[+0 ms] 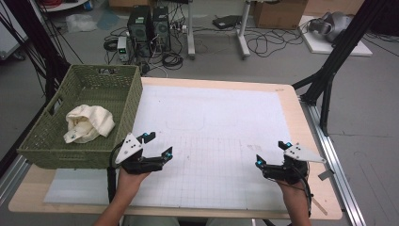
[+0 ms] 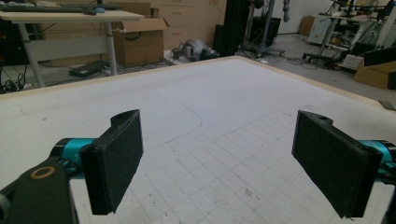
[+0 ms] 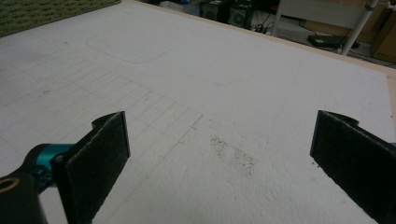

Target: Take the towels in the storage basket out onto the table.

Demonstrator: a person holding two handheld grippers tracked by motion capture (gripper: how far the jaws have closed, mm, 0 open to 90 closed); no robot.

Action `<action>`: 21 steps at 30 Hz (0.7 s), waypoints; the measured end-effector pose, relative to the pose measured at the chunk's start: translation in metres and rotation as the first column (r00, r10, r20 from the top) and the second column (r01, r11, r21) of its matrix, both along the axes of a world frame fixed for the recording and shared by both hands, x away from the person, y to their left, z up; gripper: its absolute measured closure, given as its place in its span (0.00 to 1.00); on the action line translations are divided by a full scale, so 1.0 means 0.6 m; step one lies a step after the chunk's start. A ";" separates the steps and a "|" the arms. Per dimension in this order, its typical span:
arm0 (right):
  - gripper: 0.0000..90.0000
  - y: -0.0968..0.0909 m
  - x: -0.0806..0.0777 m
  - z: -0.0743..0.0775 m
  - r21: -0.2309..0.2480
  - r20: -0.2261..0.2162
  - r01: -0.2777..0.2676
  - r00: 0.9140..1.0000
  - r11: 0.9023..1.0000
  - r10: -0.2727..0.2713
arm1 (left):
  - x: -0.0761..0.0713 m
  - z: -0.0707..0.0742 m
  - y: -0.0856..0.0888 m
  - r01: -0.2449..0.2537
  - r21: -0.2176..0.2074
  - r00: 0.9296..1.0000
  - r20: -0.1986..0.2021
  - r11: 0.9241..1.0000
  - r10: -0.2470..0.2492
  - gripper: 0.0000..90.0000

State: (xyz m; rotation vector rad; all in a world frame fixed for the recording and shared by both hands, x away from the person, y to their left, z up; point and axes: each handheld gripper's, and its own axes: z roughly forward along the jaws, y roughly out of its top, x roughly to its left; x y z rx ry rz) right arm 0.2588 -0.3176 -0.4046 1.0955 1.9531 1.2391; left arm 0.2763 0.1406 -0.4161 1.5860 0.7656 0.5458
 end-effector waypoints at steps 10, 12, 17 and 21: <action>0.04 0.005 -0.002 0.003 0.001 0.000 -0.006 1.000 1.000 0.006 | -0.007 0.011 0.000 0.005 -0.008 1.000 0.001 1.000 -0.005 0.19; 0.04 0.006 -0.002 0.003 -0.003 0.001 -0.005 1.000 1.000 0.005 | -0.008 0.018 0.002 0.006 -0.010 1.000 0.006 1.000 -0.006 0.19; 0.04 0.006 -0.002 0.002 -0.001 -0.002 -0.006 1.000 1.000 0.006 | -0.012 0.039 0.007 0.009 -0.028 1.000 0.016 1.000 -0.008 0.19; 0.04 0.007 -0.002 0.003 0.003 -0.006 -0.013 1.000 1.000 0.013 | -0.012 0.059 0.015 0.006 -0.033 1.000 0.024 0.999 -0.005 0.19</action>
